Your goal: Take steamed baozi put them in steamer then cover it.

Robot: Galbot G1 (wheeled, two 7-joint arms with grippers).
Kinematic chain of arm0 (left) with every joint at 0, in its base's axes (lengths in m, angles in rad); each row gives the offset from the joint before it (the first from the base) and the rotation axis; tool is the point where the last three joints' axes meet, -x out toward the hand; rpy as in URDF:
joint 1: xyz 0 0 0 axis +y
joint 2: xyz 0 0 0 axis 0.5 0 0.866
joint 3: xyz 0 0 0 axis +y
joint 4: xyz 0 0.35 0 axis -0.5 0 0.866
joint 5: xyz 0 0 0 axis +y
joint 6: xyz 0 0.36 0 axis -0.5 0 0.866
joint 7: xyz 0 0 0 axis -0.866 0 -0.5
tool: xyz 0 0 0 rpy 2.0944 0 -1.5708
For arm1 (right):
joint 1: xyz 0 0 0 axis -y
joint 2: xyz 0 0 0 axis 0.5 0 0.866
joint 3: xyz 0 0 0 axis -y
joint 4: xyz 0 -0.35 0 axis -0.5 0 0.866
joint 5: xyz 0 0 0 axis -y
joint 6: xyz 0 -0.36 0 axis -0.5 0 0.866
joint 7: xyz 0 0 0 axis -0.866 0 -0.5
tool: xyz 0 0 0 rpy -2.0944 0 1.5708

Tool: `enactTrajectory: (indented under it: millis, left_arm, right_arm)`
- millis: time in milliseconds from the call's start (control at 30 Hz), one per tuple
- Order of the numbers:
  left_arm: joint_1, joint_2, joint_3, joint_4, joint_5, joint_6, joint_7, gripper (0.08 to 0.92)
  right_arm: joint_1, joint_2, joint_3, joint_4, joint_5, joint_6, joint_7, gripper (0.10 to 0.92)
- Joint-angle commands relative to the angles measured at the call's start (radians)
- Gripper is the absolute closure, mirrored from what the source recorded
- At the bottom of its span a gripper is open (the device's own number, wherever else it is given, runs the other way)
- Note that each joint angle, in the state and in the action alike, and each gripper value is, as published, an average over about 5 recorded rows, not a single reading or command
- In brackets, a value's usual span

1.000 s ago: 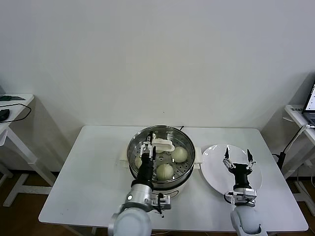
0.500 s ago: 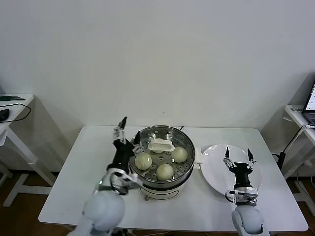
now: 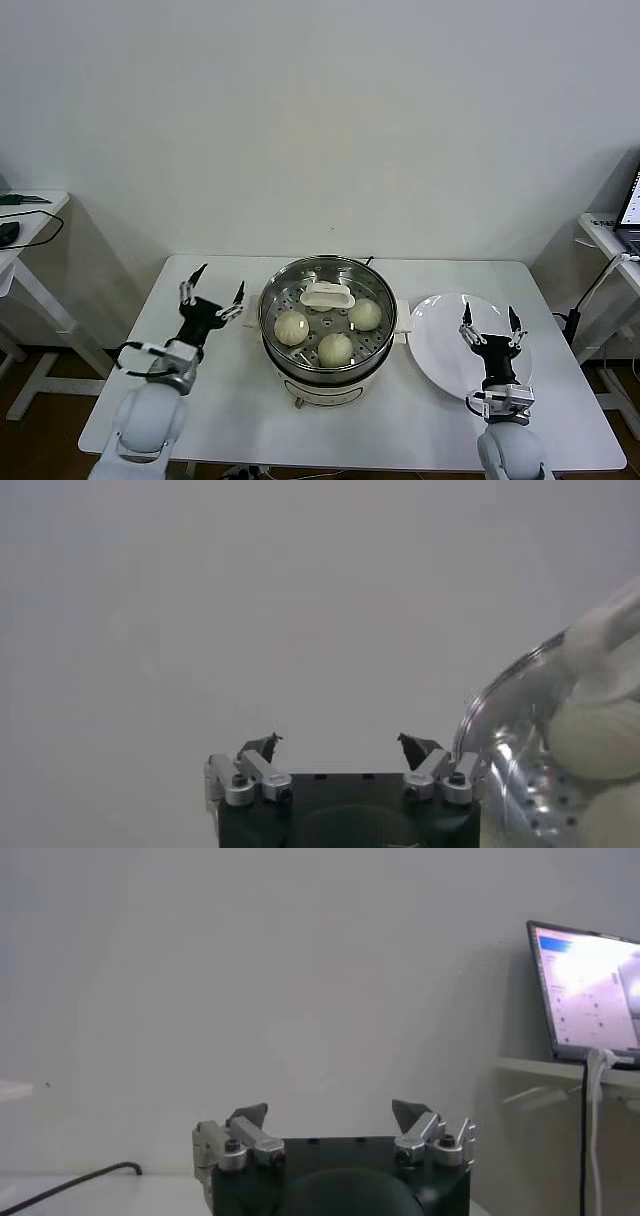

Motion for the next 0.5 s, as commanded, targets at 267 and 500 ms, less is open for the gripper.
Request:
enactTrajectory:
  millis: [267, 500]
  left_arm:
    - [0.112, -0.005, -0.157, 0.144, -0.271, -0.193, 0.069, 0.177]
    - [0.111, 0.002, -0.16, 0.159, -0.271, -0.22, 0.074, 0.177]
  right_arm:
    - [-0.07, -0.006, 0.025, 0.04, 0.051, -0.013, -0.024, 0.203]
    - [-0.073, 0.002, 0.019, 0.043, 0.055, -0.018, -0.029, 0.203]
